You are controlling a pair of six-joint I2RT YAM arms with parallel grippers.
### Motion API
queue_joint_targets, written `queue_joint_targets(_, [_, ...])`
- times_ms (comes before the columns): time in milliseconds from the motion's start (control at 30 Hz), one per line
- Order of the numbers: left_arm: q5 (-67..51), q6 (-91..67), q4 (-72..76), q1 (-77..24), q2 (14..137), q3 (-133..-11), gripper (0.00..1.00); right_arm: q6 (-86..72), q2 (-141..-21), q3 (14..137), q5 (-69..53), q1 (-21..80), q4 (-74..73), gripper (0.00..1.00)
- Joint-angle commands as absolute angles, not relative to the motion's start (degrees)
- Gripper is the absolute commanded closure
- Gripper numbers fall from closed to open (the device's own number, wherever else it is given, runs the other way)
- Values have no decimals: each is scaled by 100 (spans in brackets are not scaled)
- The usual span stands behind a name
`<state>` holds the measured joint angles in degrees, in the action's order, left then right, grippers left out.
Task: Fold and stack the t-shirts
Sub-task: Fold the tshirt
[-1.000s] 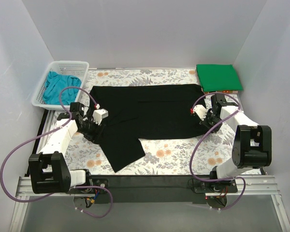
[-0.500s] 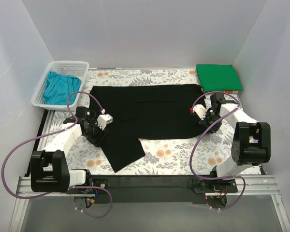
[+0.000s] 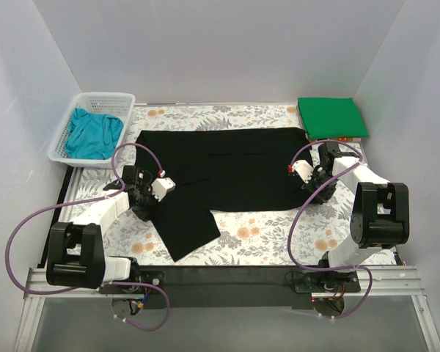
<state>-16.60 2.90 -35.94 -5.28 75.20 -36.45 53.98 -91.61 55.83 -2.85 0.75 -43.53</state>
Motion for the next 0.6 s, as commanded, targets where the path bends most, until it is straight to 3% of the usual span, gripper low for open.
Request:
queue_joint_targets(0, [-1415, 387, -3726, -589, 7734, -3507, 90, 5405, -9185, 5766, -387, 62, -4491, 99])
queue_joint_targets(67, [-1441, 369, -3988, -589, 7630, -3638, 100, 5405, -9158, 5748, -387, 62, -4491, 99])
queue_joint_targets(567, [-1986, 70, -5502, -580, 6733, -4605, 100, 5484, -8570, 5449, -413, 53, -4596, 99])
